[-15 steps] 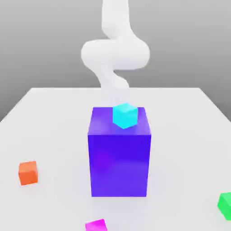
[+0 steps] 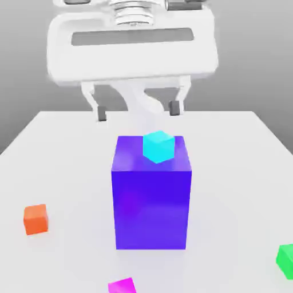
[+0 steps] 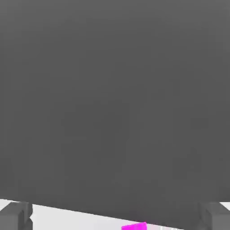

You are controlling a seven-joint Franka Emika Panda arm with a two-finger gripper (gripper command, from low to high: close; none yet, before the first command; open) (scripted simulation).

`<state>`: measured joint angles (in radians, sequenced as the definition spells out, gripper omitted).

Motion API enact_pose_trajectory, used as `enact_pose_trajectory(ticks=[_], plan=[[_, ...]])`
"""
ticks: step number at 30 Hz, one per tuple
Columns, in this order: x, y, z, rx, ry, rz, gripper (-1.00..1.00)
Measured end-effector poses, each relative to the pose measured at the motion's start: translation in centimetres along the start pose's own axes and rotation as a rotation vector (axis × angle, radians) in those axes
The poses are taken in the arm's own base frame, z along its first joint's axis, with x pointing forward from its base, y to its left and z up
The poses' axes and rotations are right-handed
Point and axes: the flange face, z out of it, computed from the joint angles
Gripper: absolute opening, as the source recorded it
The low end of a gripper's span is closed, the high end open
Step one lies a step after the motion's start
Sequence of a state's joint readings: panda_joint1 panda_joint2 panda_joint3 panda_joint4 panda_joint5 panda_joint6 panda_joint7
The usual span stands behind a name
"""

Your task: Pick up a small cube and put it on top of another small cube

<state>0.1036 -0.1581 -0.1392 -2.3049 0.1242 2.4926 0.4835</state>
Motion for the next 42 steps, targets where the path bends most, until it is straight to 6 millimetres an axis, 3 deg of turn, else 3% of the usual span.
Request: enact_pose_trajectory(ticks=[10,18,19,25,27,30,34,42], plan=[[-2.1,4.9,17.1,-0.169,-0.183,-0.091,0.00],[-5.3,9.6,28.5,-0.253,-0.256,-0.137,0.00],[-5.6,9.9,29.4,-0.253,-0.257,-0.137,-1.00],[-5.7,10.1,29.8,-0.254,-0.258,-0.136,-1.00],[-5.3,9.7,28.5,-0.254,-0.258,-0.138,-1.00],[-4.5,8.7,24.9,-0.254,-0.258,-0.137,-1.00],[-7.4,3.5,24.3,-0.246,-0.284,-0.171,-1.00],[-16.8,-7.5,23.5,-0.238,-0.318,-0.265,-1.00]])
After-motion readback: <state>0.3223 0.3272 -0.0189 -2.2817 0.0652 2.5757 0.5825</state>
